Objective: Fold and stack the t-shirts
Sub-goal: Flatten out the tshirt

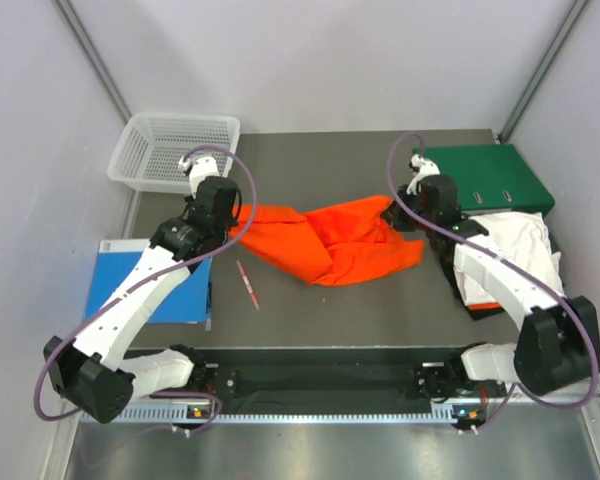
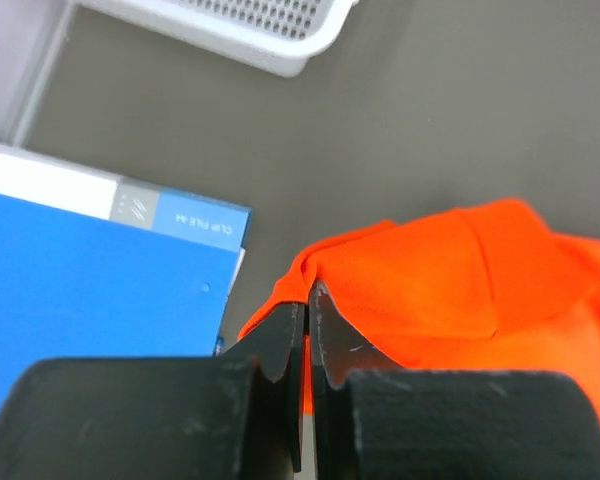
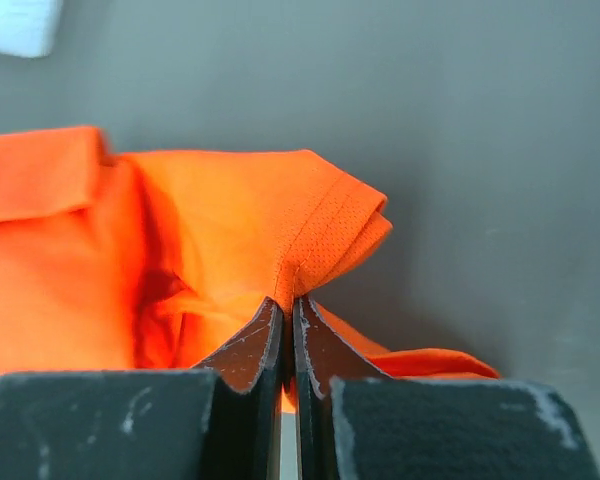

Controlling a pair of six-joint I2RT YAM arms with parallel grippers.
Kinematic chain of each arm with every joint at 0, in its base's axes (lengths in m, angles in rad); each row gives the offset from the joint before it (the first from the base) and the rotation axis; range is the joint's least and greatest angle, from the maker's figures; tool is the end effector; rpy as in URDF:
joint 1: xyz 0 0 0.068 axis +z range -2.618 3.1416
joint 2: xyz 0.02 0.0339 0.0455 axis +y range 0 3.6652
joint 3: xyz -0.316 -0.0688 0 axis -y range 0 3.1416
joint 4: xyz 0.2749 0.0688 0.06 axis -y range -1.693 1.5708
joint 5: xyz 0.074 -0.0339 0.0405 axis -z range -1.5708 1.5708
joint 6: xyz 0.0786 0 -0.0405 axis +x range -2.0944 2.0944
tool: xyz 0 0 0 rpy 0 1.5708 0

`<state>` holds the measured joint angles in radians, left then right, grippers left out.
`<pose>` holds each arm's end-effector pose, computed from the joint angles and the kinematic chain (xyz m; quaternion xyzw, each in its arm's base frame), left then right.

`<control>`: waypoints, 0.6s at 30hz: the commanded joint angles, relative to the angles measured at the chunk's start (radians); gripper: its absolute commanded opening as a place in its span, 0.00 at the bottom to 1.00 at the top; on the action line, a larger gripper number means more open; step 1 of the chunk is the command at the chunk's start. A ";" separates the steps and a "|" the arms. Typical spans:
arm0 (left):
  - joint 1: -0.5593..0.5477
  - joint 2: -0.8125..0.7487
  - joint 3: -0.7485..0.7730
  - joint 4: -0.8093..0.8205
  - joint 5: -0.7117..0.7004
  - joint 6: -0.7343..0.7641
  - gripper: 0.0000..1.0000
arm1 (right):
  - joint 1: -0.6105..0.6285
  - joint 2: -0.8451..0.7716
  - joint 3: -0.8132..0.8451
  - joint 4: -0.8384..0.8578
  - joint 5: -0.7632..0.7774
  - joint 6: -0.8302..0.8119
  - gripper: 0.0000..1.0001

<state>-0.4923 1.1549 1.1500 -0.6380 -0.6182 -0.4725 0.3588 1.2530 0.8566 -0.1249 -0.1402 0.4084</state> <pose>0.2665 -0.0913 0.3784 -0.1277 0.8532 0.0432 0.5038 0.3048 0.1260 0.2873 -0.0137 0.8639 0.2433 0.4408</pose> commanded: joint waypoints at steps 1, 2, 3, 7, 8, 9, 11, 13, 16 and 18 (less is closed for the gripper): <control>0.012 0.052 -0.051 -0.019 0.031 -0.058 0.16 | -0.049 0.155 0.077 -0.148 -0.016 -0.144 0.00; 0.014 0.075 -0.079 -0.038 0.023 -0.089 0.29 | -0.049 0.180 0.081 -0.139 -0.028 -0.146 0.00; 0.018 0.084 -0.091 -0.048 0.015 -0.101 0.59 | -0.052 0.216 0.084 -0.137 -0.039 -0.149 0.00; 0.024 0.101 -0.110 -0.089 -0.020 -0.133 0.99 | -0.052 0.221 0.076 -0.108 -0.071 -0.134 0.00; 0.023 0.091 -0.102 -0.086 -0.005 -0.130 0.99 | -0.052 0.217 0.075 -0.102 -0.070 -0.134 0.00; 0.024 0.080 -0.102 -0.048 0.017 -0.117 0.99 | -0.054 0.211 0.076 -0.107 -0.067 -0.134 0.00; 0.023 0.059 -0.105 0.030 0.148 -0.046 0.99 | -0.052 0.207 0.084 -0.111 -0.059 -0.141 0.00; 0.023 0.061 -0.108 0.144 0.224 -0.019 0.99 | -0.052 0.207 0.090 -0.113 -0.059 -0.144 0.01; 0.021 0.141 -0.061 0.210 0.302 0.024 0.98 | -0.052 0.214 0.084 -0.108 -0.062 -0.141 0.01; 0.020 0.245 -0.023 0.236 0.359 0.073 0.98 | -0.052 0.224 0.078 -0.090 -0.065 -0.135 0.01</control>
<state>-0.4702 1.2797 1.0473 -0.5644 -0.4030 -0.4927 0.3107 1.4990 0.9154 -0.2539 -0.1886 0.2871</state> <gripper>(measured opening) 0.984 0.015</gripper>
